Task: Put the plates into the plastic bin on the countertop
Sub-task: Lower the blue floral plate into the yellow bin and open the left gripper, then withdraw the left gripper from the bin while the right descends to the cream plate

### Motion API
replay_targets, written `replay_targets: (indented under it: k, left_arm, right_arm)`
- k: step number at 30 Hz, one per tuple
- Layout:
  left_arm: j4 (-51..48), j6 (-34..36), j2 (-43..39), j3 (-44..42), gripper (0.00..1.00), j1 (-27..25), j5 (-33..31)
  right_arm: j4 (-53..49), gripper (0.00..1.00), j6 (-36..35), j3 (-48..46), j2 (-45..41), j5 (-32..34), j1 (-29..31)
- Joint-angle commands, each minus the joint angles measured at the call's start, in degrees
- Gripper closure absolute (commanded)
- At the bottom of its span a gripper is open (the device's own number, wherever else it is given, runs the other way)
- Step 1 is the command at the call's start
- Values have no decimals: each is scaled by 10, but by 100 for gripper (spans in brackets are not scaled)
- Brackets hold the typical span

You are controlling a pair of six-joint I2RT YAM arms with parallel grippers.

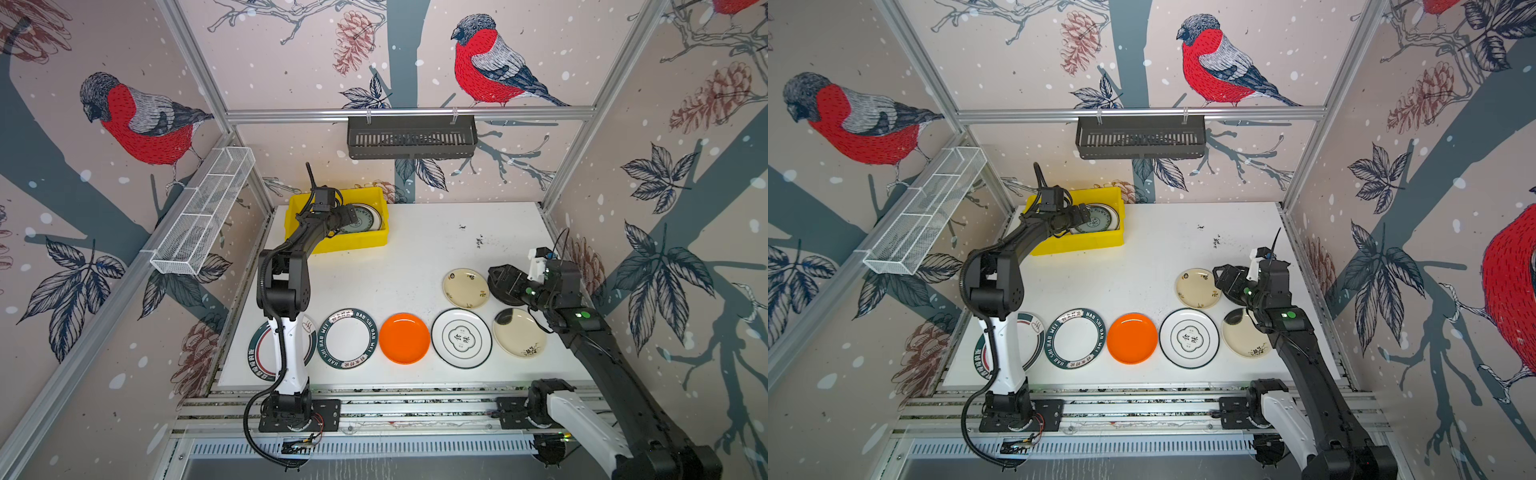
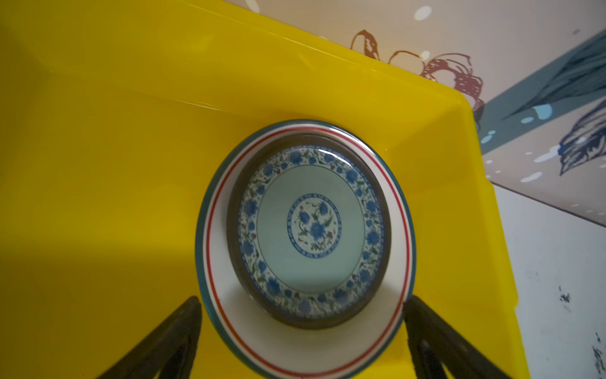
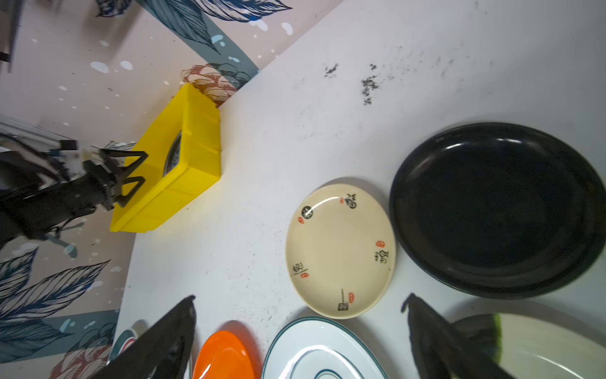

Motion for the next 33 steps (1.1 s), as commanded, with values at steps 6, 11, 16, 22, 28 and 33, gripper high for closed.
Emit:
replay_targets:
  k: [6,11,16,22,28,33]
  left_arm:
    - [95,-9,-142,-148,3,-36,-16]
    - [147,-22,-232,-239,3,-66,-8]
    - [149,-22,-299,-275,3,-93,-13]
    - [147,-27,-349,-298,3,-111,-4]
    - [186,-56,-353,-316,3,-147,27]
    - [196,-57,-343,-319,3,-184,19]
  right_arm:
    - [-21,0,-19,-9,23,5,-7]
    - [-31,0,-23,-7,32,-1,-11]
    - [0,0,-10,-33,33,-14,-13]
    - [26,0,12,-49,58,-46,-13]
    - [31,0,17,-60,82,-67,-12]
    - [48,0,16,-70,86,-74,-8]
